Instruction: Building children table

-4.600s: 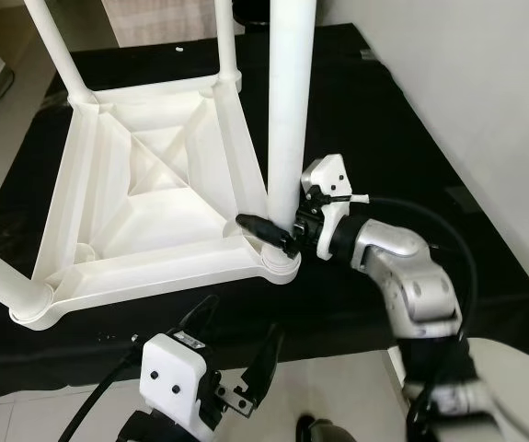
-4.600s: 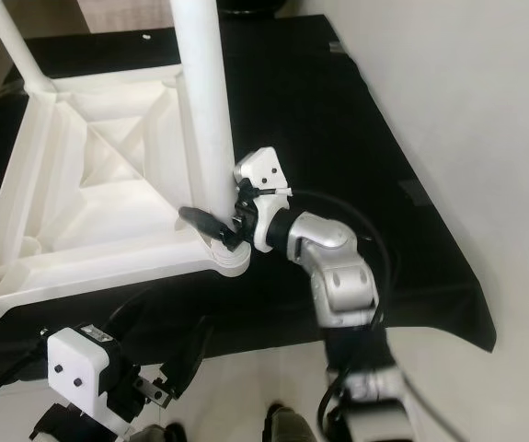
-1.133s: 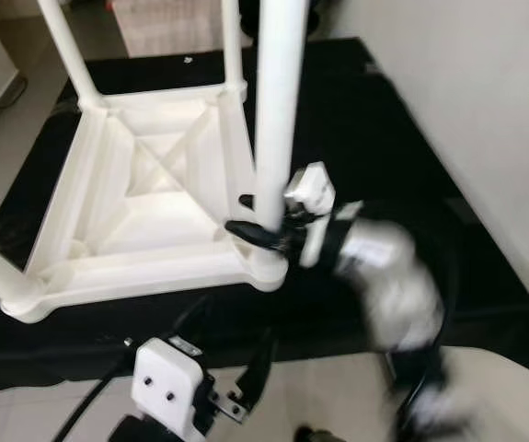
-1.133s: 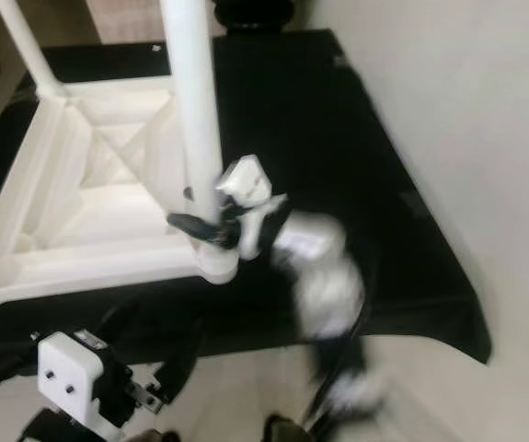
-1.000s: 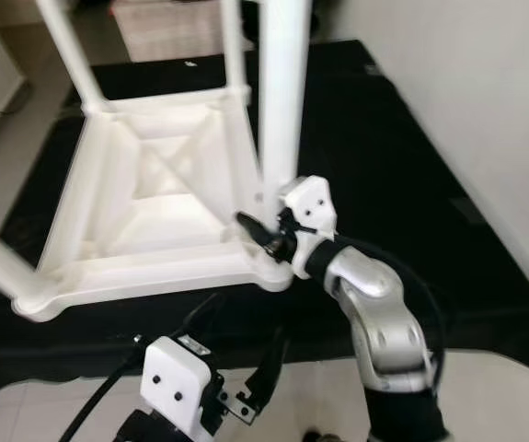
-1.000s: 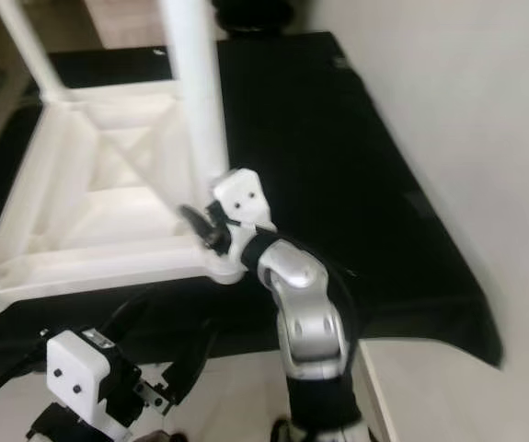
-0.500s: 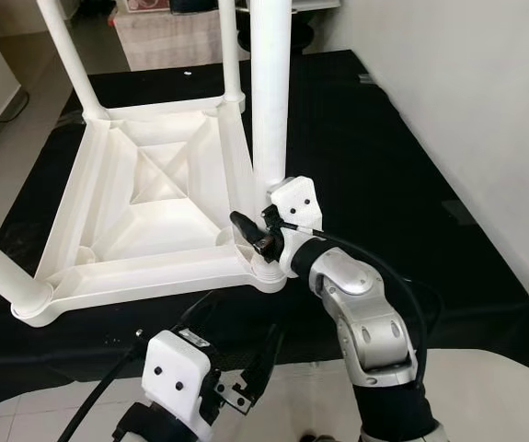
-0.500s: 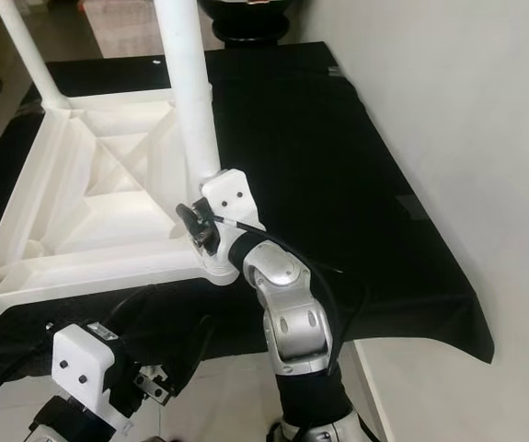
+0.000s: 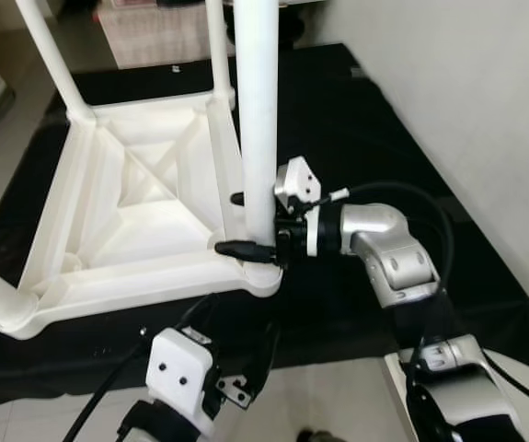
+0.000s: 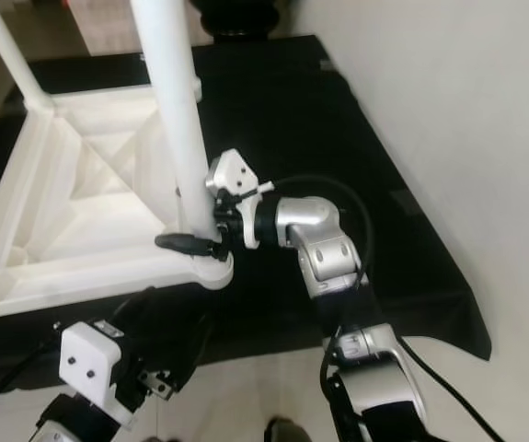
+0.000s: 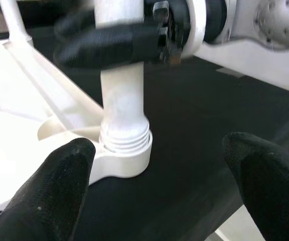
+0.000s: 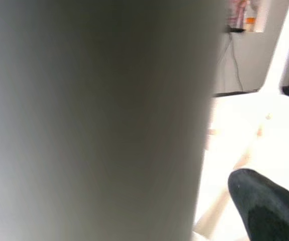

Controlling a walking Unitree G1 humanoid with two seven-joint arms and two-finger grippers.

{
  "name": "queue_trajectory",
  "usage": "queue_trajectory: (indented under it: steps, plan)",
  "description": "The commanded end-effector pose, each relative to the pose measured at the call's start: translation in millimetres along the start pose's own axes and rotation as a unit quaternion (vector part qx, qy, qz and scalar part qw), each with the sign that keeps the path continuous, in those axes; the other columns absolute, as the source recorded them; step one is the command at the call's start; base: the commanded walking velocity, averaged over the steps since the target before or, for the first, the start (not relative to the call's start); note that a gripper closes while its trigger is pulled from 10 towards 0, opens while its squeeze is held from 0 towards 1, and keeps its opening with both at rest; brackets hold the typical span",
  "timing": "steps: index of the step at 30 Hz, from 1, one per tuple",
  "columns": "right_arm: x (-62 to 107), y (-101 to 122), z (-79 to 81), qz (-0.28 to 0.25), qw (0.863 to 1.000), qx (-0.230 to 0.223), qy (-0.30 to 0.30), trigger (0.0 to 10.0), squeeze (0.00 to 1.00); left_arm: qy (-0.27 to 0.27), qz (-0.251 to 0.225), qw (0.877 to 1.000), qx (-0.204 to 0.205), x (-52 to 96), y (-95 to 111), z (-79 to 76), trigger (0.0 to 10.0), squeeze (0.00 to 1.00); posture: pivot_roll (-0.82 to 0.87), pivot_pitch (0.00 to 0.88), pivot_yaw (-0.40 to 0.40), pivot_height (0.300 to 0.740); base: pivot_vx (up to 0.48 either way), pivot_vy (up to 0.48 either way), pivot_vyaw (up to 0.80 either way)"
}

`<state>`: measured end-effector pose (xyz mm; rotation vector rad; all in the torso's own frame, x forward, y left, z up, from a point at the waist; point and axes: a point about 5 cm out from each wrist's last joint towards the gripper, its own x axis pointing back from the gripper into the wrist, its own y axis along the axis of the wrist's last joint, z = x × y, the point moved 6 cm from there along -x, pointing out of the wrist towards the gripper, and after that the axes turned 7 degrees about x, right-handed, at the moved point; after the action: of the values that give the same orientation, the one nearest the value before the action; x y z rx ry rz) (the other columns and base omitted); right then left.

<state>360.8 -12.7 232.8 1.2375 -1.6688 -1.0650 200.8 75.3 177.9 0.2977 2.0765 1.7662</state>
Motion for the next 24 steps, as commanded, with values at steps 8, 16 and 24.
queue_trajectory:
  steps: [8,16,24]
  plan:
    - [-6.9,9.9,-3.7,-0.025,0.998,-0.019,0.057,8.5,0.00,0.007,0.002,1.000,-0.003,3.9,-1.2,-1.2,10.0,0.00,0.04,0.153,-0.005,0.740,0.000,0.000,0.00]
    - [-1.9,7.0,-6.1,-0.034,0.995,-0.025,0.094,0.0,0.00,0.011,0.001,1.000,-0.001,4.8,-0.3,-2.5,10.0,0.00,0.04,0.167,-0.011,0.740,0.000,0.000,0.00]
    - [7.5,-0.7,-21.6,-0.033,0.999,-0.026,0.000,0.0,0.00,0.009,0.000,1.000,0.000,4.4,-0.5,-3.4,10.0,0.00,0.03,0.171,-0.022,0.740,0.000,0.000,0.00]
